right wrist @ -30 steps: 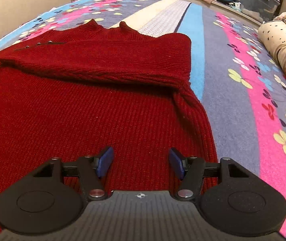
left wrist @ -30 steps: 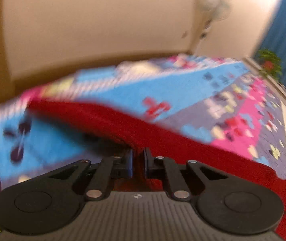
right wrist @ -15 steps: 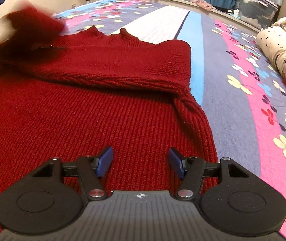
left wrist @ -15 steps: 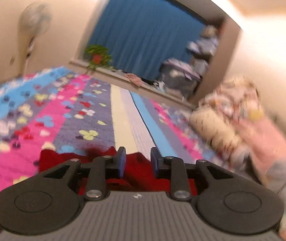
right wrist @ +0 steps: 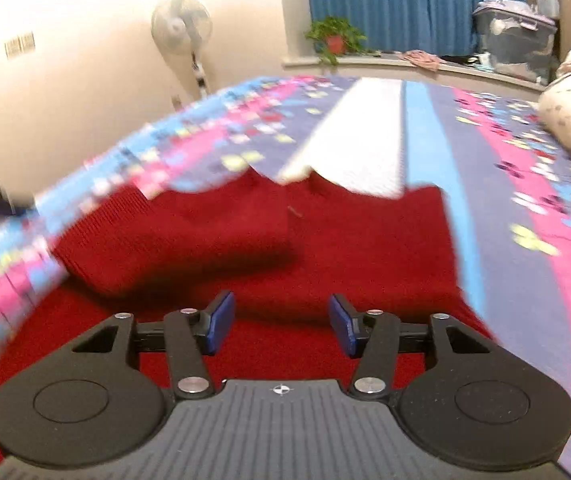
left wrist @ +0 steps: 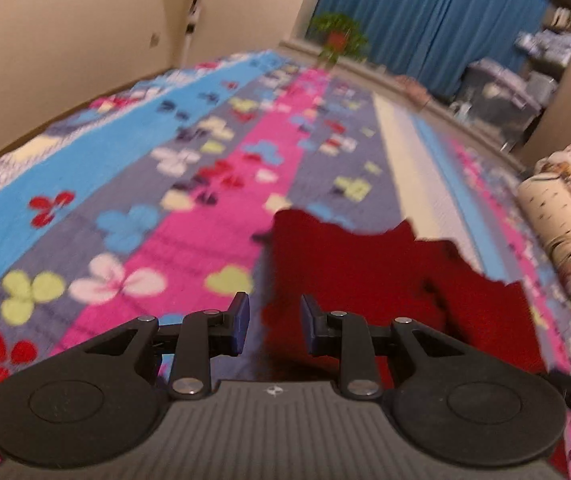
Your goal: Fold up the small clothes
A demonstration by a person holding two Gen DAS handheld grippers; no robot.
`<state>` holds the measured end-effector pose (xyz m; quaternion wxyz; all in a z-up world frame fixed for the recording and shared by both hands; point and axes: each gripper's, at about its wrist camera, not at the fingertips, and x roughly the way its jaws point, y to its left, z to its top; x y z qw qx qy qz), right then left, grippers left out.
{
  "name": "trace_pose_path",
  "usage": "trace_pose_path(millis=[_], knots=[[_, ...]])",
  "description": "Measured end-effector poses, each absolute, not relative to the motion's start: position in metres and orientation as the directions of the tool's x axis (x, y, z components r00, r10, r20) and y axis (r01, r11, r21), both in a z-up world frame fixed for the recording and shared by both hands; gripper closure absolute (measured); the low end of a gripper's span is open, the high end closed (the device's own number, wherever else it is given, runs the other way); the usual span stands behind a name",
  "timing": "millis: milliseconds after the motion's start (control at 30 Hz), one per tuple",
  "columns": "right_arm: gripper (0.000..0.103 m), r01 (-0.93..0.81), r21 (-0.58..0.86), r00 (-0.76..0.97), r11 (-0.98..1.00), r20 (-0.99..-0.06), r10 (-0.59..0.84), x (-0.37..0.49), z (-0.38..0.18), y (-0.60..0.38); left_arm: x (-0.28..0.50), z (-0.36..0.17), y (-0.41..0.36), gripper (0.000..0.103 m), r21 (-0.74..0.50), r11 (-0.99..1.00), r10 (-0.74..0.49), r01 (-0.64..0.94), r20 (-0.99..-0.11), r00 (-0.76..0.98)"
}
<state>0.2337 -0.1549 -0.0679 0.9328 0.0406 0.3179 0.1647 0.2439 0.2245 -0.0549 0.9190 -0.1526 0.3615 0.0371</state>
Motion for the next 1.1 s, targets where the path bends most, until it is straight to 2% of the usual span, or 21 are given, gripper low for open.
trace_pose_path(millis=[67, 133, 200, 267, 300, 333, 367, 467, 500, 533, 567, 633, 700, 767, 867, 967, 1033, 1100], knots=[[0.034, -0.286, 0.212, 0.725, 0.934, -0.590, 0.356, 0.257, -0.065, -0.126, 0.244, -0.059, 0.228, 0.073, -0.241, 0.953, -0.036, -0.182, -0.690, 0.723], [0.033, -0.275, 0.207, 0.700, 0.939, -0.627, 0.343, 0.279, -0.067, -0.099, 0.243, -0.063, 0.226, 0.073, -0.224, 0.959, -0.032, -0.173, -0.694, 0.719], [0.033, -0.269, 0.140, 0.680, 0.953, -0.673, 0.291, 0.300, -0.075, -0.070, 0.243, -0.064, 0.226, 0.072, -0.209, 0.964, -0.027, -0.166, -0.696, 0.718], [0.035, -0.269, -0.018, 0.650, 0.963, -0.741, 0.167, 0.315, -0.089, -0.043, 0.241, -0.064, 0.226, 0.072, -0.210, 0.966, -0.038, -0.153, -0.697, 0.716], [0.053, -0.250, -0.109, 0.653, 0.962, -0.753, 0.085, 0.320, -0.093, -0.035, 0.243, -0.062, 0.224, 0.072, -0.209, 0.967, -0.043, -0.146, -0.697, 0.716], [0.067, -0.227, -0.137, 0.667, 0.964, -0.743, 0.051, 0.321, -0.093, -0.031, 0.242, -0.061, 0.223, 0.072, -0.206, 0.968, -0.044, -0.141, -0.695, 0.717], [0.092, -0.179, -0.100, 0.704, 0.979, -0.708, 0.056, 0.320, -0.084, -0.038, 0.241, -0.061, 0.223, 0.072, -0.204, 0.970, -0.045, -0.135, -0.693, 0.719], [0.092, 0.011, 0.057, 0.893, 0.998, -0.449, 0.016, 0.292, -0.047, -0.077, 0.239, -0.060, 0.223, 0.072, -0.205, 0.971, -0.056, -0.121, -0.691, 0.721], [0.092, 0.062, 0.111, 0.922, 0.992, -0.386, -0.014, 0.284, -0.046, -0.093, 0.240, -0.060, 0.223, 0.072, -0.206, 0.971, -0.059, -0.119, -0.691, 0.721], [0.092, 0.113, 0.149, 0.929, 0.982, -0.367, -0.051, 0.280, -0.052, -0.109, 0.240, -0.060, 0.223, 0.072, -0.208, 0.971, -0.063, -0.115, -0.691, 0.720], [0.091, 0.148, 0.166, 0.910, 0.975, -0.410, -0.068, 0.285, -0.063, -0.122, 0.240, -0.060, 0.221, 0.072, -0.209, 0.972, -0.067, -0.111, -0.692, 0.719], [0.088, 0.218, 0.221, 0.832, 0.951, -0.551, -0.063, 0.299, -0.093, -0.153, 0.241, -0.060, 0.218, 0.072, -0.211, 0.973, -0.077, -0.099, -0.693, 0.717], [0.079, 0.291, 0.299, 0.753, 0.909, -0.657, -0.025, 0.308, -0.122, -0.188, 0.241, -0.061, 0.214, 0.072, -0.213, 0.973, -0.087, -0.088, -0.694, 0.715], [0.077, 0.291, 0.374, 0.772, 0.881, -0.636, 0.015, 0.308, -0.130, -0.213, 0.242, -0.063, 0.211, 0.070, -0.223, 0.972, -0.102, -0.079, -0.696, 0.711], [0.073, 0.244, 0.389, 0.781, 0.888, -0.622, 0.057, 0.315, -0.127, -0.229, 0.245, -0.068, 0.206, 0.068, -0.242, 0.968, -0.128, -0.064, -0.697, 0.706], [0.093, 0.190, 0.415, 0.786, 0.890, -0.607, 0.115, 0.325, -0.122, -0.240, 0.250, -0.073, 0.202, 0.068, -0.279, 0.959, -0.157, -0.058, -0.686, 0.710], [0.094, 0.176, 0.415, 0.820, 0.893, -0.563, 0.100, 0.321, -0.113, -0.249, 0.254, -0.076, 0.200, 0.068, -0.309, 0.949, -0.172, -0.063, -0.676, 0.717], [0.094, 0.192, 0.397, 0.824, 0.897, -0.562, 0.072, 0.319, -0.108, -0.252, 0.259, -0.079, 0.197, 0.068, -0.326, 0.943, -0.175, -0.070, -0.663, 0.728]])
